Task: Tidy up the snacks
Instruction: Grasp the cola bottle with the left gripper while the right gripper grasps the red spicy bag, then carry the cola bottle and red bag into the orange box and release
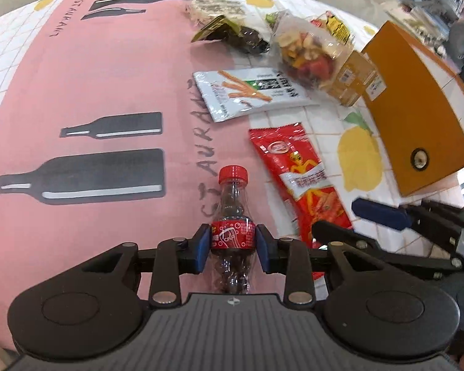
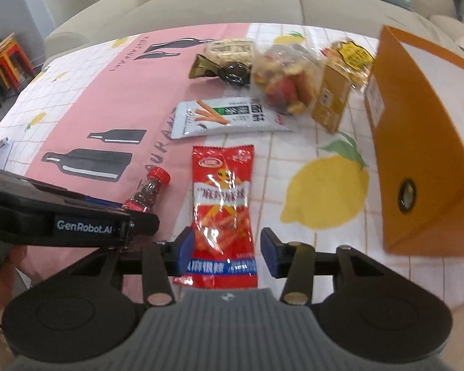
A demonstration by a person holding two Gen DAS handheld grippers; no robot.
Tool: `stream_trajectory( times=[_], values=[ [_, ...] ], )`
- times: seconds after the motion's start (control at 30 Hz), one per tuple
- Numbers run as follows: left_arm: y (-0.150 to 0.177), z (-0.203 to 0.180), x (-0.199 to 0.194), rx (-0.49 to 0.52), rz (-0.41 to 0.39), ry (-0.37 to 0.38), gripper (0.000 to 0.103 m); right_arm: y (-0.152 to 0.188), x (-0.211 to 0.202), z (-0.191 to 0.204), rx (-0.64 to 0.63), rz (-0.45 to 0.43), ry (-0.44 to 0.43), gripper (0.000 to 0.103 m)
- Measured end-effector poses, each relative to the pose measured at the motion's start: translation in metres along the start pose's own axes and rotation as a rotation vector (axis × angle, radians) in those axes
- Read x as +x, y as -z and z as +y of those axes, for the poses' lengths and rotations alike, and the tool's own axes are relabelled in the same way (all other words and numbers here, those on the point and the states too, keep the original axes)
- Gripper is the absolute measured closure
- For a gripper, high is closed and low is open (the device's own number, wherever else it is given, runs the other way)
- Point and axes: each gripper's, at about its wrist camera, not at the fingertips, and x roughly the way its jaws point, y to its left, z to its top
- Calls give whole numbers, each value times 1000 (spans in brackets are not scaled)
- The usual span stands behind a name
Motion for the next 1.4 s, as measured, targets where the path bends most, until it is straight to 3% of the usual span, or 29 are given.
stream_trajectory(
  times=[0.23,0.5,0.57,0.63,0.83,1.17,1.4],
  values=[
    [5,6,-3,28,19,-63,65,-6,14,9,-58,-19,-12,42],
    [8,6,-5,56,-6,-80,67,-4,31,12,-95,-15,17,38],
    [8,5,-5,57,-9,-80,69,-1,31,18,-144,-26,43,42],
    [9,4,-4,57,-12,-87,69,1,29,22,-176,-38,35,58],
    [9,4,-5,26,-12,-89,69,2,25,22,-177,-45,33,69],
    [4,-4,-32,-25,-56,-38,70,-4,-2,-1,6,-47,1,73],
    [-15,-29,-67,-29,-119,24,69,-13,-54,-18,82,-121,-21,73]
  ],
)
